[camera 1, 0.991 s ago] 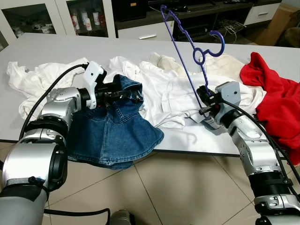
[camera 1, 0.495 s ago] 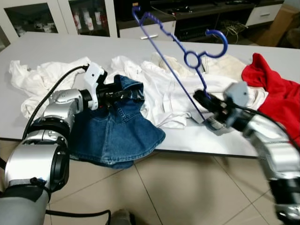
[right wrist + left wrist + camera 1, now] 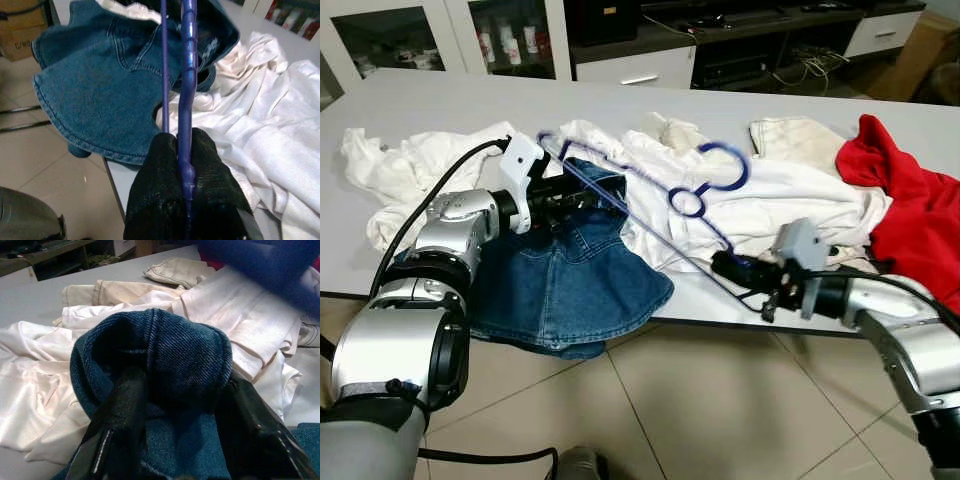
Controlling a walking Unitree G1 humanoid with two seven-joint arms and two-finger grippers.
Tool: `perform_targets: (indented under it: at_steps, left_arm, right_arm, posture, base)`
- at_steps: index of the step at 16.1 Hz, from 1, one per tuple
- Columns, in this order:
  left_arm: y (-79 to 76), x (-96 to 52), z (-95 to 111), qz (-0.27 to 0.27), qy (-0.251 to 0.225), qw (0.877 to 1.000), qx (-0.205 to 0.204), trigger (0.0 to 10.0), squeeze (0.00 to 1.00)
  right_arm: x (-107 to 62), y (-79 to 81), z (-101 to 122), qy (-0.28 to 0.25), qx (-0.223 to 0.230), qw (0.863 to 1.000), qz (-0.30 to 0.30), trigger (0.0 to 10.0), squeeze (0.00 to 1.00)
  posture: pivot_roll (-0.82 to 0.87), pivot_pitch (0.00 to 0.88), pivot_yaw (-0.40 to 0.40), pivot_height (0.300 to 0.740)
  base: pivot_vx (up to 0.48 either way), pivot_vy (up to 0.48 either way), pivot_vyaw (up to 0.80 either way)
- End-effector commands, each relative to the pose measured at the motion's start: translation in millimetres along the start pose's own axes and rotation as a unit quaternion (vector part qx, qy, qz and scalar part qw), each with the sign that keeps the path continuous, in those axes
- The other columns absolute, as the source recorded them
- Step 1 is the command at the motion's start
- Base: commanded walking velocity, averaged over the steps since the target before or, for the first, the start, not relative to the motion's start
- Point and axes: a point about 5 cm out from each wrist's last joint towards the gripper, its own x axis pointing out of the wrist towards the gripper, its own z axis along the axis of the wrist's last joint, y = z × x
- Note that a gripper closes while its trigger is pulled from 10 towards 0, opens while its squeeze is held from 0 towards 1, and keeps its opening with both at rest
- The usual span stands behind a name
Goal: Hang hanger
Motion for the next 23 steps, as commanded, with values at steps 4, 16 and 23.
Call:
perform_targets:
  at_steps: [4, 16, 23]
  left_arm:
    - [1.5, -1.7, 0, 0.008, 0.007, 1.0, 0.015, 10.0, 0.0]
    - [3.7, -0.4, -3, 0.04, 0.081, 0.987, 0.132, 10.0, 0.0]
    - [7.8, -2.0, 14, 0.061, 0.004, 0.992, 0.107, 10.0, 0.0]
  right_arm:
    - [10.6, -9.1, -5, 0.055, 0.007, 0.998, -0.026, 10.0, 0.0]
    - [37.7, -34.8, -18, 0.119, 0.05, 0.977, -0.168, 10.0, 0.0]
    - [33.8, -59.3, -8, 0.088, 0.032, 0.954, -0.284, 10.0, 0.0]
  posture:
    - [0.08, 0.0, -0.014, 0.74]
    - [0.08, 0.0, -0.025, 0.74]
    - [0.08, 0.0, -0.024, 0.74]
  base:
    - [0.0, 0.0, 0.0]
    - [0.0, 0.0, 0.0]
    - [0.0, 0.0, 0.0]
